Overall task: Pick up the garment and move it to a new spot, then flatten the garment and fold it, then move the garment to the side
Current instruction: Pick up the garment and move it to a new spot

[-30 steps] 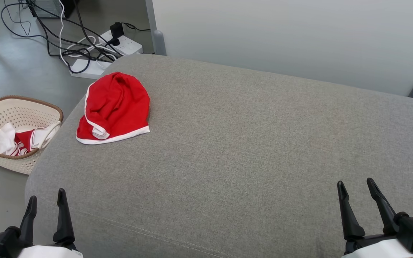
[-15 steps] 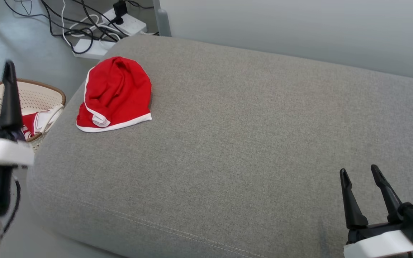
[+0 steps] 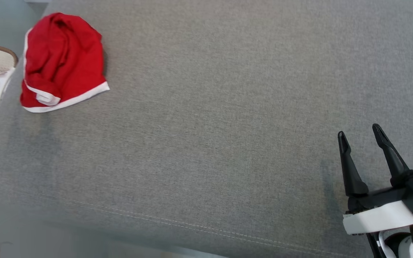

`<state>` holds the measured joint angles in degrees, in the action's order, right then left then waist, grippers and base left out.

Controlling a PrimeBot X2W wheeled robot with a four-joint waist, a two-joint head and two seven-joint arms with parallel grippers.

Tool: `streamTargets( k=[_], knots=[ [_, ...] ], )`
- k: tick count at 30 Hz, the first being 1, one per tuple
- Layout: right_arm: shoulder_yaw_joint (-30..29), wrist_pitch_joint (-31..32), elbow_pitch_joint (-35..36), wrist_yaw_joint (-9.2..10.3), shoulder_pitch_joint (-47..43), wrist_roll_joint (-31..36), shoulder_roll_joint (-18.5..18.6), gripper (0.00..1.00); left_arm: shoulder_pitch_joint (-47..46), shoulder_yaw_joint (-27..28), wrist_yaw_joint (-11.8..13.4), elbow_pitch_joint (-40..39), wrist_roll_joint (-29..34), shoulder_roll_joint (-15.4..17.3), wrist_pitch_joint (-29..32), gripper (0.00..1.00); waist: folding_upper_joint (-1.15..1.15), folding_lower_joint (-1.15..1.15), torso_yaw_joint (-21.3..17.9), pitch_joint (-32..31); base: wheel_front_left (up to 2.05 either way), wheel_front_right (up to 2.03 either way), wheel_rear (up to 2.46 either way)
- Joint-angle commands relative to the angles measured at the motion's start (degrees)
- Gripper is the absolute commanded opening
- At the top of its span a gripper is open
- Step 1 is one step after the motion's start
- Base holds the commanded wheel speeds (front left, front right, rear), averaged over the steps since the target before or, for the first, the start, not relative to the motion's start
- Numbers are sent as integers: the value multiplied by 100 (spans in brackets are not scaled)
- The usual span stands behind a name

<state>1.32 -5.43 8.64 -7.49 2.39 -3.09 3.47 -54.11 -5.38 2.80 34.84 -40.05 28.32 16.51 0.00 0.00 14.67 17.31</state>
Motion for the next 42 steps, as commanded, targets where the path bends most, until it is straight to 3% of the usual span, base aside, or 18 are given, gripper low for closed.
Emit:
streamTargets(
  k=[1,7,15,16,17,18,25,32,36,42],
  knots=[
    [190,34,205,0,186,25,78,100,-281,211,-66,203,-85,413,64,100,0,0,-394,529,0,0,0],
    [250,118,358,0,398,75,201,100,-503,290,-285,1447,-273,542,241,100,0,0,-632,1170,0,0,0],
    [278,249,581,0,653,180,360,100,-845,297,-533,2732,-508,350,485,100,0,0,-593,1746,0,0,0],
    [285,257,590,0,671,186,366,100,-889,275,-537,2840,-503,345,536,87,0,0,-590,1767,0,0,0],
    [292,263,596,0,689,191,371,100,-932,262,-547,2933,-504,342,566,49,0,0,-587,1786,0,0,0],
    [295,268,601,0,703,195,375,100,-971,241,-547,3009,-485,346,551,0,0,0,-581,1800,0,0,0],
    [296,269,565,0,742,187,358,100,-1287,20,-767,3188,-267,428,53,0,0,0,-502,1769,0,0,0],
    [216,80,354,0,715,103,250,100,-1404,-156,-992,2944,-167,479,-928,0,0,0,-454,1262,0,0,0],
    [150,-17,217,0,651,58,177,100,-1200,-255,-1020,2673,-220,332,-1354,0,0,0,-428,953,0,0,0],
    [168,-187,-45,0,458,-42,34,100,-106,-572,-1026,1665,-286,-204,-2121,0,0,0,-518,358,0,0,0]
  ],
)
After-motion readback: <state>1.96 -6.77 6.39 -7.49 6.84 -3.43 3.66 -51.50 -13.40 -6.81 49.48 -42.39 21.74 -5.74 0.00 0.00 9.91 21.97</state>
